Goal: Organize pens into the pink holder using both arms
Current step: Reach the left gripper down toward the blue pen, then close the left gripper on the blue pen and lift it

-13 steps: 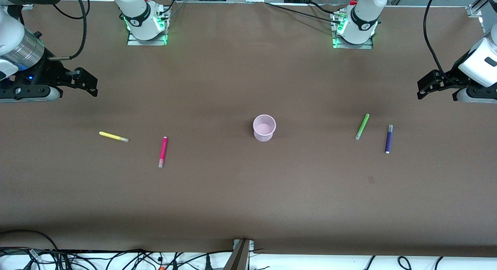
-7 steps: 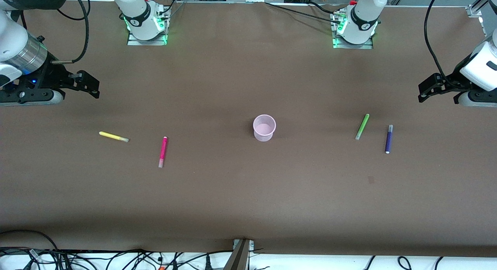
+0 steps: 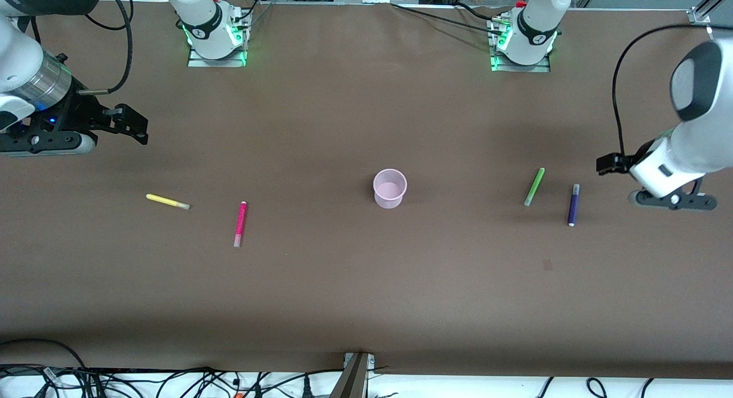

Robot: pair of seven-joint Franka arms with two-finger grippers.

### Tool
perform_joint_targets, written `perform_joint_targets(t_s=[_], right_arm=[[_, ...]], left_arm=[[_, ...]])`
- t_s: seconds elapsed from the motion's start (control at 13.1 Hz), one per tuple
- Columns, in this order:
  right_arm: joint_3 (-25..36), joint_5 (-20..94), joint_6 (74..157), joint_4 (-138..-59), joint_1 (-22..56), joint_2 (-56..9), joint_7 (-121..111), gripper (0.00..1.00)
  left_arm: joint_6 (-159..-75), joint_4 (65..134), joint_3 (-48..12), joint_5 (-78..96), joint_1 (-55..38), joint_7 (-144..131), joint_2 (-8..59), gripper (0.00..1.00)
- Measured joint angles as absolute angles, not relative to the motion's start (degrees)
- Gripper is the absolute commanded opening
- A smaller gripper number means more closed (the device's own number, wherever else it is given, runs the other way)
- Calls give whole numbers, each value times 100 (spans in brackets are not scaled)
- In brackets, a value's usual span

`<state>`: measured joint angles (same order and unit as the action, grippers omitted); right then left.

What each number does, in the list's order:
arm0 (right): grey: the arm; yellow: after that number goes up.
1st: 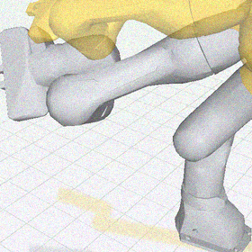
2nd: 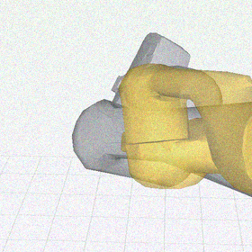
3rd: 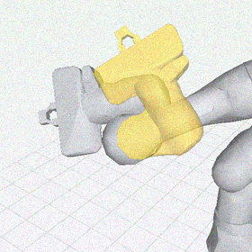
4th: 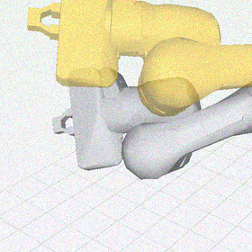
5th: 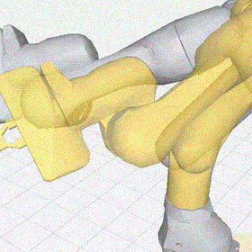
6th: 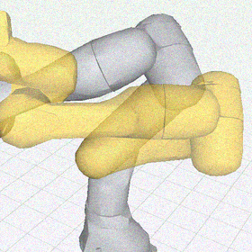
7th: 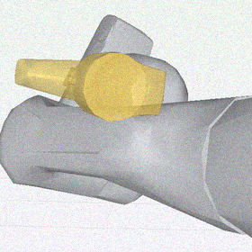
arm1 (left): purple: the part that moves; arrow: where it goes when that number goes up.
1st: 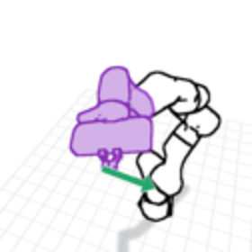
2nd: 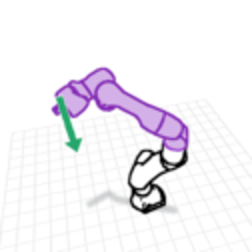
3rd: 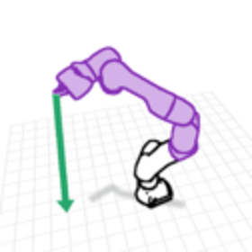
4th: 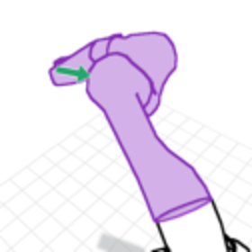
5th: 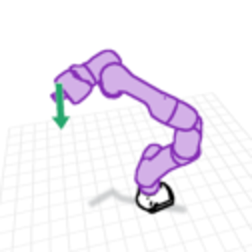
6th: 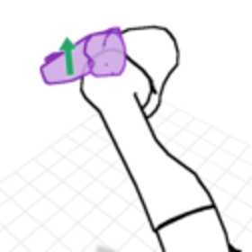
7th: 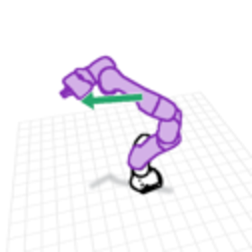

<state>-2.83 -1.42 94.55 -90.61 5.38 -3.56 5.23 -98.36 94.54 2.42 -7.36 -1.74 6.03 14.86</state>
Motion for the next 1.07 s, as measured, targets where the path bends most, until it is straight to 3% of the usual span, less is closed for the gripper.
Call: perform_joint_targets(t_s=[0.46,0.92,1.07], right_arm=[[-322,-140,9455,-9059,575,-356,523,100],[-322,-140,9455,-9056,599,-354,523,100],[-322,-140,9455,-9055,600,-354,523,100]], left_arm=[[-12329,10351,241,-781,247,1484,2492,100],[-13273,10442,111,-781,537,2082,3502,100],[-13368,10447,37,-781,527,2186,3606,66]])
